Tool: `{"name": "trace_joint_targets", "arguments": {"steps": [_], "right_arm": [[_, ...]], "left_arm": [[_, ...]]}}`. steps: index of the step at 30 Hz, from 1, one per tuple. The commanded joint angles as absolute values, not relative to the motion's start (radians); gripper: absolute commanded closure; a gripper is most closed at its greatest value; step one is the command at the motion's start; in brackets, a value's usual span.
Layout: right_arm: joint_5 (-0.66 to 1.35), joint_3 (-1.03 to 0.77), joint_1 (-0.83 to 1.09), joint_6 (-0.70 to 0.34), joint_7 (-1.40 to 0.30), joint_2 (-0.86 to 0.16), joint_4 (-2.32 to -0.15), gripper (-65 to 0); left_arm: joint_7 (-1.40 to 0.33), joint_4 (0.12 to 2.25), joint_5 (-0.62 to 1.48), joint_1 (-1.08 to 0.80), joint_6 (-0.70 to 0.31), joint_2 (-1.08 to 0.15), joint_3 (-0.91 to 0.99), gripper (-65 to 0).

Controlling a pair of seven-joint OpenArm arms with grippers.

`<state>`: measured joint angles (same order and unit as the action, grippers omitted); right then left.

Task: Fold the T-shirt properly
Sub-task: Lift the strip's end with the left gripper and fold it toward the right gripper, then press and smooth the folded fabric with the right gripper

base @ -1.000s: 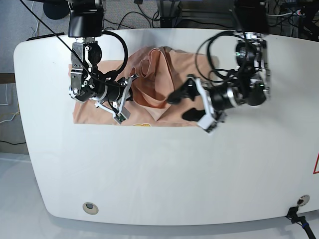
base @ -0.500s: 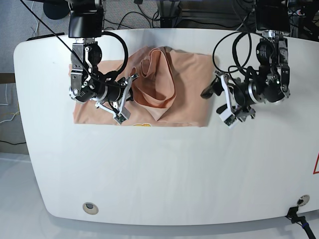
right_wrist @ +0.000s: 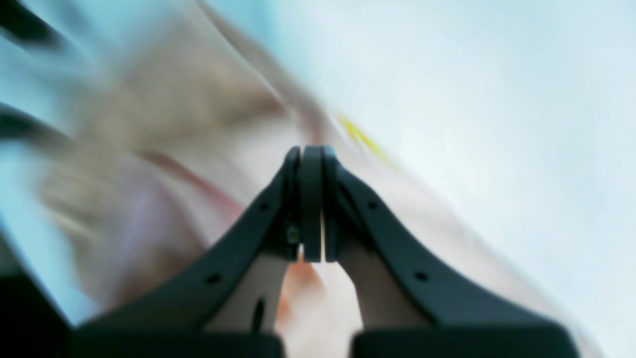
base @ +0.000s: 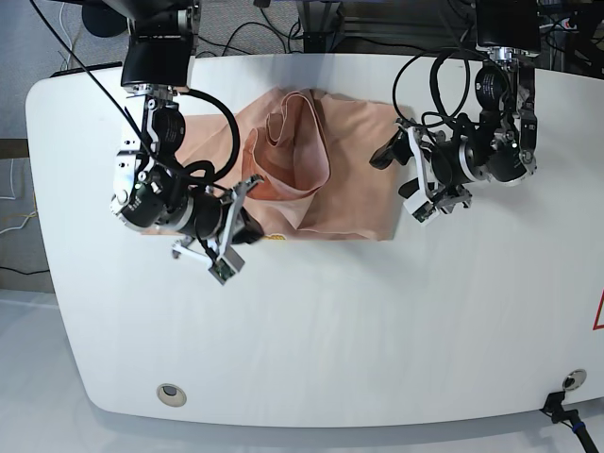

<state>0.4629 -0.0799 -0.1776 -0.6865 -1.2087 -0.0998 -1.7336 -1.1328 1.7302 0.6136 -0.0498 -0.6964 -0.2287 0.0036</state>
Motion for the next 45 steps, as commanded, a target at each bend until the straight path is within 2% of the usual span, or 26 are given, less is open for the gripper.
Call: {"name": "trace_joint_targets", "arguments": {"steps": [1, 8, 13, 19, 26, 30, 40, 45], "right_arm": [[0.605, -0.125, -0.209, -0.691, -1.185, -0.047, -1.753, 0.0], [0.618, -0.077, -0.163, -0.691, -1.187, 0.087, -1.702, 0.0], [0.619, -0.074, -0.102, -0.688, -1.187, 0.119, -1.702, 0.0], [0.621, -0.073, -0.022, -0.688, -1.188, 0.122, -1.702, 0.0], [0.616, 0.019, 0.035, -0.687, -1.188, 0.119, -1.699, 0.0], [0.591, 0.018, 0.027, -0.685, -1.187, 0.082, -1.702, 0.0], [0.384, -0.042, -0.036, -0.685, -1.182, -0.019, -1.747, 0.0], [0.398, -0.111, -0.051, -0.69, -1.191, -0.024, -1.808, 0.0]], "left_arm": [[-1.112, 1.728, 0.631, -0.036, -0.698, -0.239, 0.01, -41.5], [-1.069, 1.727, 0.633, -0.031, -0.698, -0.297, 0.035, -41.5], [-1.041, 1.724, 0.633, -0.028, -0.698, -0.334, 0.068, -41.6], [-1.041, 1.721, 0.631, -0.028, -0.698, -0.334, 0.09, -41.7], [-1.04, 1.721, 0.631, -0.028, -0.698, -0.329, 0.085, -41.7], [-1.04, 1.721, 0.631, -0.028, -0.698, -0.329, 0.085, -41.7], [-1.04, 1.721, 0.631, -0.028, -0.698, -0.329, 0.087, -41.7], [-1.04, 1.721, 0.631, -0.028, -0.698, -0.329, 0.085, -41.7]]}}
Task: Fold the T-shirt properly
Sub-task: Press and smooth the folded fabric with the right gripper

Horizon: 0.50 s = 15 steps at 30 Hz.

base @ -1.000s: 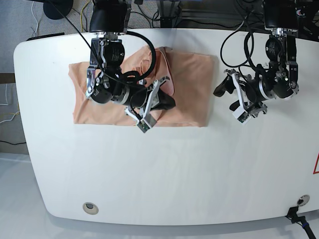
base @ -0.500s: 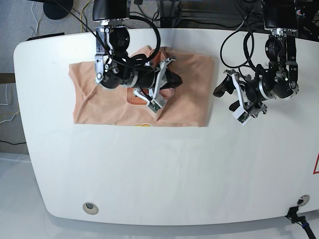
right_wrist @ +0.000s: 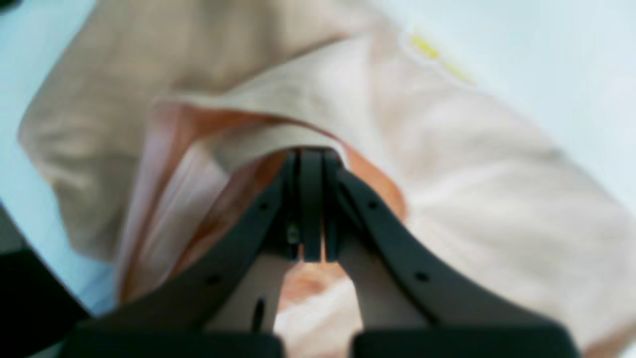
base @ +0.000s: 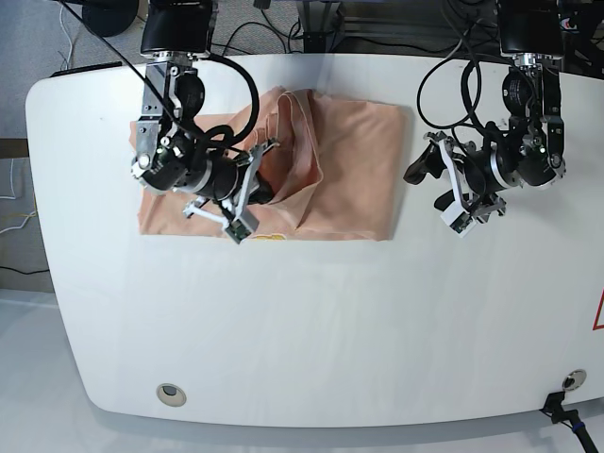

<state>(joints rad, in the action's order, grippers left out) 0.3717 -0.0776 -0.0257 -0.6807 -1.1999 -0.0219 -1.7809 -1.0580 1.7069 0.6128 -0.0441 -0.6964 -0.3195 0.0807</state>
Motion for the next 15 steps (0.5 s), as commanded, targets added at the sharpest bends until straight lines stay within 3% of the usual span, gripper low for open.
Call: {"name": "trace_joint_targets", "arguments": {"steps": [1, 7, 15], "right_arm": [[0.433, -0.12, -0.058, -0.691, -1.207, -0.022, -1.807, 0.0], [0.71, -0.189, -0.061, -0.691, -1.253, 0.027, -1.759, 0.0], [0.673, -0.197, -0.108, -0.688, -1.236, 0.059, -1.699, 0.0]], "left_arm": [[-1.04, 1.721, 0.631, -0.028, -0.698, -0.329, 0.085, -41.7], [-1.04, 1.707, 0.631, -0.028, -0.698, -0.328, 0.084, -41.7], [-1.04, 1.662, 0.633, -0.028, -0.698, -0.328, 0.084, -41.7]]}}
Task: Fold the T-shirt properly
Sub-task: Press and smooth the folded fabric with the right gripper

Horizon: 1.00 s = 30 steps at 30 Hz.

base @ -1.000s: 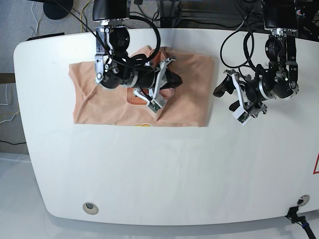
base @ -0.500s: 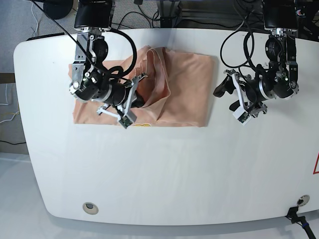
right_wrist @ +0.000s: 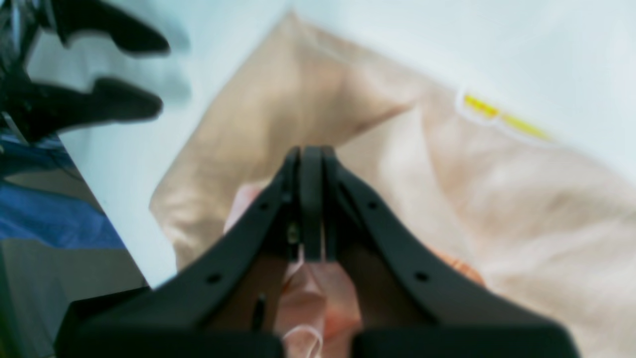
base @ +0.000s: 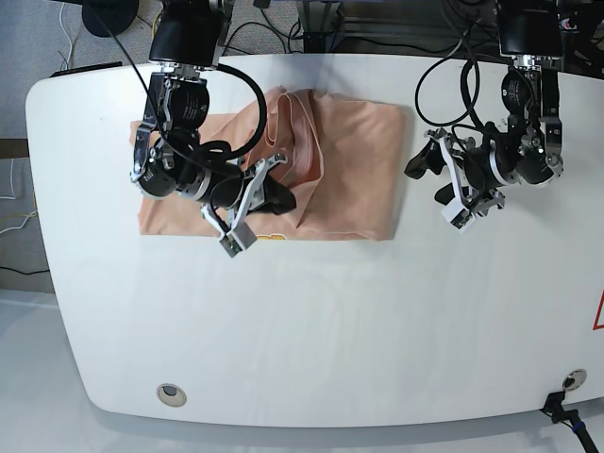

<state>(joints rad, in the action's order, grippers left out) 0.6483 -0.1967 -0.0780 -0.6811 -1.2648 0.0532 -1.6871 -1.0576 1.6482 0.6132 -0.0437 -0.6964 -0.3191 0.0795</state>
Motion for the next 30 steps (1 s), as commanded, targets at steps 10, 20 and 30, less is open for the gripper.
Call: {"name": "trace_joint_targets", "arguments": {"steps": [10, 20, 30], "right_arm": [[0.68, -0.154, -0.108, -0.687, -1.228, 0.157, -1.626, 0.0], [0.671, -0.061, 0.015, -0.684, -1.227, 0.157, -1.62, 0.0], [0.547, -0.064, -0.001, -0.625, -1.201, 0.077, -1.655, 0.0]], "left_arm": [[-1.04, 1.662, 0.633, -0.028, -0.698, -0.328, 0.084, -41.7], [-1.04, 1.661, 0.633, -0.028, -0.698, -0.328, 0.084, -41.7], [-1.012, 1.661, 0.633, -0.03, -0.698, -0.329, 0.084, -41.7]]}}
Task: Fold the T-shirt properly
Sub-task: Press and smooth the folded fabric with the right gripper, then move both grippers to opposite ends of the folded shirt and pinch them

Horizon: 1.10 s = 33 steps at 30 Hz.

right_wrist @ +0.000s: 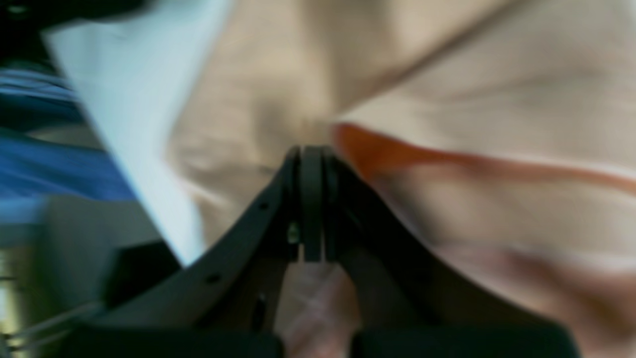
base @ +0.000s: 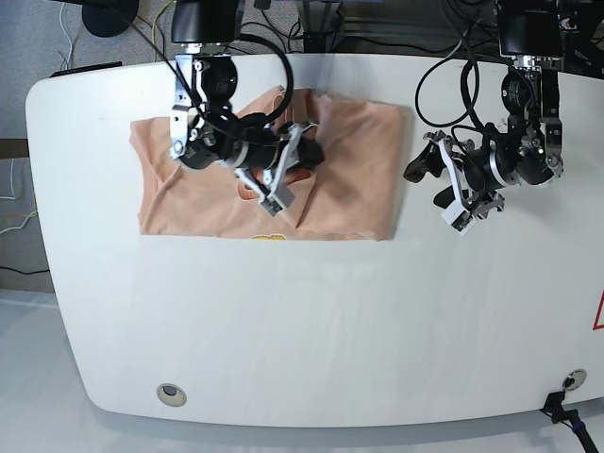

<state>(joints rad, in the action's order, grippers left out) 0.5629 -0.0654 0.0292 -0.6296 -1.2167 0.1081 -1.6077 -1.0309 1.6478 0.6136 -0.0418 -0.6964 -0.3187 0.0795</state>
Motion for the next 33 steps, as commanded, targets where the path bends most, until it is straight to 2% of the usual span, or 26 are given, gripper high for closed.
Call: {"name": "trace_joint_targets", "arguments": {"steps": [1, 6, 14, 20, 23, 29, 33], "right_arm": [[0.532, -0.064, -0.005, -0.622, -1.201, 0.068, -1.666, 0.0], [0.417, -0.065, -0.056, -0.621, -1.201, -0.008, -1.721, 0.0], [0.228, -0.065, -0.111, -0.628, -1.199, -0.05, -1.794, 0.0], [0.337, -0.096, -0.116, -0.63, -1.202, -0.045, -1.819, 0.0], [0.323, -0.142, -0.137, -0.624, -1.199, -0.042, -1.814, 0.0], [0.136, -0.157, -0.134, -0.624, -1.082, -0.051, -1.816, 0.0], [0.012, -0.159, -0.104, -0.624, -1.0, -0.051, -1.816, 0.0]], "left_arm": [[-1.012, 1.661, 0.633, -0.03, -0.698, -0.329, 0.084, -41.7], [-1.012, 1.661, 0.633, -0.03, -0.698, -0.331, 0.084, -41.7], [-1.012, 1.661, 0.633, -0.03, -0.698, -0.332, 0.084, -41.7], [-1.012, 1.661, 0.633, -0.03, -0.698, -0.332, 0.084, -41.7], [-1.012, 1.661, 0.633, -0.03, -0.698, -0.332, 0.084, -41.7], [-1.01, 1.715, 0.602, -0.013, -0.698, -0.326, 0.036, -41.5], [-1.01, 1.759, 0.444, 0.028, -0.698, -0.265, -0.093, -41.5]]}}
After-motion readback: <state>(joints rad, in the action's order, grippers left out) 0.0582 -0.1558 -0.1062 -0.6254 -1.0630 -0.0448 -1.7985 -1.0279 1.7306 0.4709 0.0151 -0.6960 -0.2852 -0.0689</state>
